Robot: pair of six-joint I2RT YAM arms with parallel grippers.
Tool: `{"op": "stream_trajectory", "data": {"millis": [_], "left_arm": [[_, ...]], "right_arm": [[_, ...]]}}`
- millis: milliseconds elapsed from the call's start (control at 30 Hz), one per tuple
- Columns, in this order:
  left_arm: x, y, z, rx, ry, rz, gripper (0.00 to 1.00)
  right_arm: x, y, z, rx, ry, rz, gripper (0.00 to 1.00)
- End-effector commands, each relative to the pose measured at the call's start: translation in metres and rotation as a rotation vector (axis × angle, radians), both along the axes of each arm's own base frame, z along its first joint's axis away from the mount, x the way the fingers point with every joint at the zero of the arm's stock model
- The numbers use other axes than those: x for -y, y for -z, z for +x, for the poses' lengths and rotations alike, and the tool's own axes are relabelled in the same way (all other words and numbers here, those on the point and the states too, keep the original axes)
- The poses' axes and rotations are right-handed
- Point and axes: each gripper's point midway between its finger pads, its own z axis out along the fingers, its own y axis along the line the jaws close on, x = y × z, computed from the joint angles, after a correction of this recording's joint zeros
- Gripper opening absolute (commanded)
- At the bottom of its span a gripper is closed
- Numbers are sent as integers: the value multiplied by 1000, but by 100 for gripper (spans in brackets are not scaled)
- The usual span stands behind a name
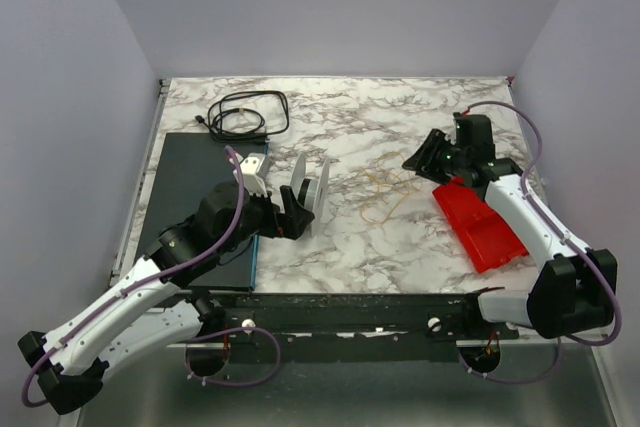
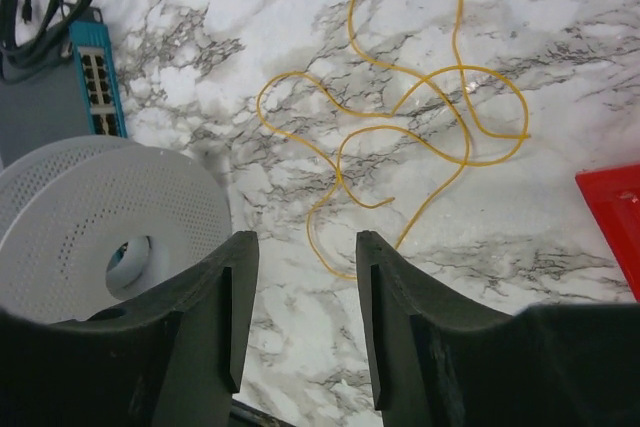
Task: Wrap the cables
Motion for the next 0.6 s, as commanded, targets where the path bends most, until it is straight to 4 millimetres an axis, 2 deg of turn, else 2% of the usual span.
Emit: {"op": "stream_trajectory", "data": {"millis": [0,133,233,333,433,567], "left_arm": [[1,-16,3,41,-2,-12,99],[2,-14,4,37,-2,-7,99],[1,-16,5,37,-6,-2,99],[-1,-18,4,40,-10,-1,99],[-5,-22,4,49,-22,3,99],[-9,-24,3,55,-30,3,99]], "right_arm": [[-16,-5,-10,43,-111,-127,50],[-41,16,-18,31,-180,-204,45],[-47,28,-9,38,-173,-260,40],[-55,48,-3,3,-189,-261,27],[-53,69,-4,-37,-193,-291,25],[-46,85,-4,-29,-183,-336,25]]}}
